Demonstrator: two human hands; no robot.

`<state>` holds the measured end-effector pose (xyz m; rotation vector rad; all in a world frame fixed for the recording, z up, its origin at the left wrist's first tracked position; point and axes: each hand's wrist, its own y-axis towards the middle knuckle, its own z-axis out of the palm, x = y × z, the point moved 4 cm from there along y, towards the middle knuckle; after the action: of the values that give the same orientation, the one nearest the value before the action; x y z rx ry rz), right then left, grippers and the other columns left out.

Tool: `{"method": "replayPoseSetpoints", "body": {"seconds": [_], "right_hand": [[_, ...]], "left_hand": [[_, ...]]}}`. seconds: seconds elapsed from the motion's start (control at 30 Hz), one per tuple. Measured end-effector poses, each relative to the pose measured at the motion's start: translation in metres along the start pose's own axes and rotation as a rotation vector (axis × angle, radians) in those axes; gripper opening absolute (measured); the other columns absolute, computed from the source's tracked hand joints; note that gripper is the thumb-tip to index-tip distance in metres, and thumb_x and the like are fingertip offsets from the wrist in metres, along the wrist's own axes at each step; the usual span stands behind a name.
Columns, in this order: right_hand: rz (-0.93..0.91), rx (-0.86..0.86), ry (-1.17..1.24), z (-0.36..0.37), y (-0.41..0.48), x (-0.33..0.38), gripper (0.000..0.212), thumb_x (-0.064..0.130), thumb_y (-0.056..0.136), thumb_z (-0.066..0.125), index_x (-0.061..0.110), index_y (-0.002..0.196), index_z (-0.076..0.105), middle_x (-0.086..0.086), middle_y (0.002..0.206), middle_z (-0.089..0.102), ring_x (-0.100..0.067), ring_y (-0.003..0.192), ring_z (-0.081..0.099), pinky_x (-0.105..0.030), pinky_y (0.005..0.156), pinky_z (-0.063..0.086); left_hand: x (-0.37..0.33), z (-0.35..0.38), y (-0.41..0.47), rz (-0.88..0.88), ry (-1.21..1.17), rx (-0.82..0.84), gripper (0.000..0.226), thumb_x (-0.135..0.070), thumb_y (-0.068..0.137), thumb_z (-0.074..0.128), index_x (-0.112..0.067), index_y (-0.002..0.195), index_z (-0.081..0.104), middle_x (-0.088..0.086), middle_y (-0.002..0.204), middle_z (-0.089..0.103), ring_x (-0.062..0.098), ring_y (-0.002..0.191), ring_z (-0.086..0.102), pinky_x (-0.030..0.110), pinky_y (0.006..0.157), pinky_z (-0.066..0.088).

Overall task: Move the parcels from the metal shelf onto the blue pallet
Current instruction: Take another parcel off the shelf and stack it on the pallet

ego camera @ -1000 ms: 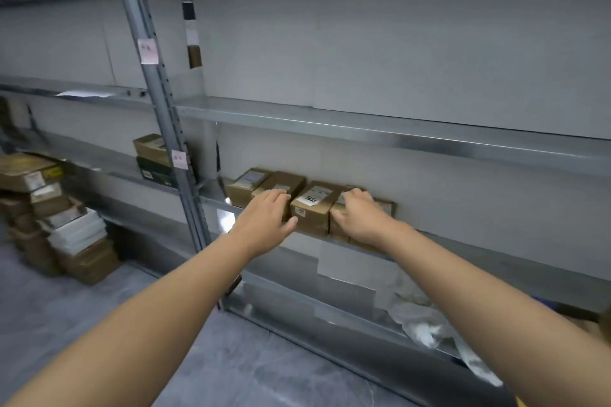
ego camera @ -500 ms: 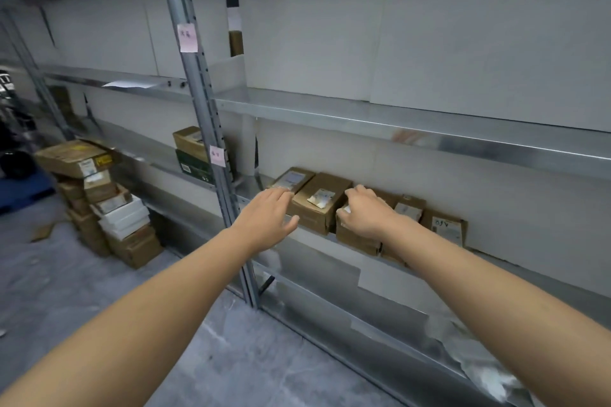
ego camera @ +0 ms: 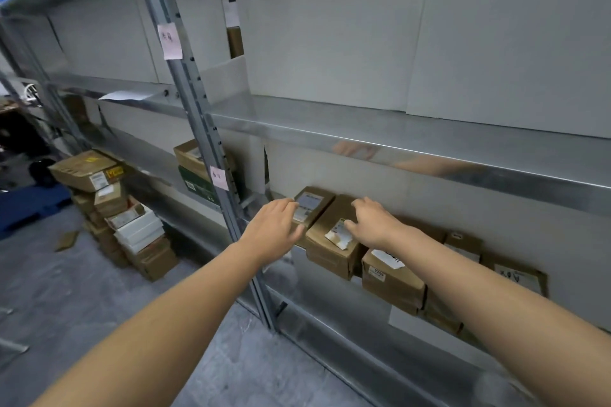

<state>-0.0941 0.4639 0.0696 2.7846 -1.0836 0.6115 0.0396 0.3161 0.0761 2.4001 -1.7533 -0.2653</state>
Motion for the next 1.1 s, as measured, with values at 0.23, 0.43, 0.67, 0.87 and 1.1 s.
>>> {"method": "replayPoseSetpoints", "body": {"seconds": [0.23,0.43,0.67,0.87,1.1], "right_hand": [[0.06,0.067,0.079,0.03,0.063,0.008,0.058,0.031,0.097,0.048,0.006,0.146,0.032,-0.014,0.151,0.034,-0.029,0.138,0.034,-0.038,0.111,0.03],[0.141,0.119,0.195,0.072,0.121,0.025,0.048,0.026,0.097,0.05,0.009,0.141,0.043,-0.012,0.141,0.049,-0.028,0.129,0.046,-0.028,0.099,0.036],[0.274,0.204,0.222,0.105,0.192,0.042,0.037,0.029,0.1,0.043,0.017,0.135,0.05,-0.01,0.133,0.057,-0.026,0.118,0.054,-0.034,0.098,0.043],[0.414,0.28,0.218,0.137,0.235,0.04,0.037,0.016,0.101,0.038,0.011,0.136,0.047,-0.015,0.133,0.053,-0.027,0.121,0.052,-0.041,0.107,0.04],[0.67,0.172,0.113,0.156,0.258,0.033,0.069,0.016,0.099,0.044,-0.002,0.151,0.001,-0.022,0.157,0.018,-0.032,0.134,0.04,-0.034,0.106,0.041]], "left_hand": [[0.048,0.043,0.039,-0.036,-0.082,0.022,0.054,-0.041,0.099,0.044,-0.015,0.146,0.038,0.002,0.149,0.042,0.017,0.139,0.035,0.031,0.116,0.023],[0.105,0.084,0.084,-0.015,-0.124,0.082,0.051,-0.041,0.097,0.046,-0.016,0.142,0.042,0.003,0.143,0.048,0.018,0.133,0.041,0.033,0.113,0.03],[0.155,0.123,0.14,0.1,-0.171,0.14,0.047,-0.036,0.098,0.046,-0.012,0.139,0.043,0.007,0.137,0.051,0.022,0.128,0.045,0.035,0.108,0.033],[0.182,0.165,0.167,0.168,-0.251,0.232,0.043,-0.031,0.1,0.046,-0.011,0.138,0.044,0.008,0.137,0.051,0.023,0.128,0.045,0.034,0.108,0.035],[0.19,0.202,0.182,0.241,-0.37,0.355,0.039,-0.03,0.098,0.046,-0.012,0.132,0.048,0.011,0.127,0.054,0.027,0.117,0.052,0.039,0.101,0.044]]}}
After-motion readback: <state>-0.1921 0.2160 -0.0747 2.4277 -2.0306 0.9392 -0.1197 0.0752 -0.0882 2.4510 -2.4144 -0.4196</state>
